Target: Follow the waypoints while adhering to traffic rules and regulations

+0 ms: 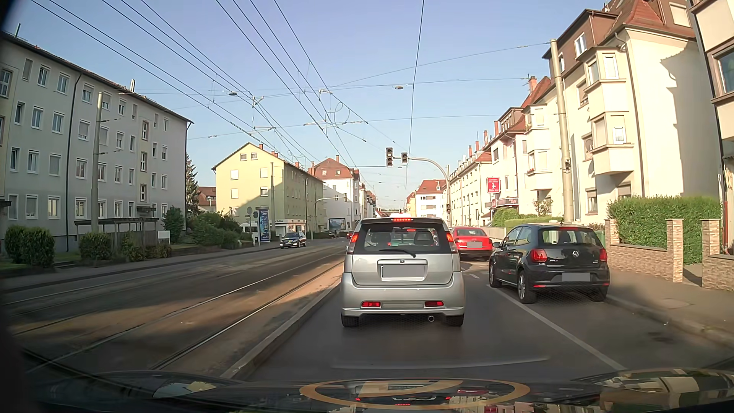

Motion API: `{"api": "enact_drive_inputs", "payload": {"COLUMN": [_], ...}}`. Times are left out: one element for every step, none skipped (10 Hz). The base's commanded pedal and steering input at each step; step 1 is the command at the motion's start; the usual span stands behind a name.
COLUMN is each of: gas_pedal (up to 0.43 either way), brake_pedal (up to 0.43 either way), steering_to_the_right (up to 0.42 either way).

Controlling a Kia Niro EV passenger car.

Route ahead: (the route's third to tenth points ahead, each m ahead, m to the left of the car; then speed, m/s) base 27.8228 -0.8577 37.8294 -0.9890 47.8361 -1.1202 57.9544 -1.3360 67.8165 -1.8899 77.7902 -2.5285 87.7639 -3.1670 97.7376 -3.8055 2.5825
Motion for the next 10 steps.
{"api": "enact_drive_inputs", "payload": {"gas_pedal": [0.0,0.0,0.0,0.0,0.0,0.0,0.0,0.0,0.0,0.0], "brake_pedal": [0.152,0.152,0.159,0.165,0.165,0.171,0.177,0.177,0.177,0.183], "steering_to_the_right": [0.006,0.006,0.006,0.006,0.006,0.006,0.006,0.006,0.006,0.006]}}
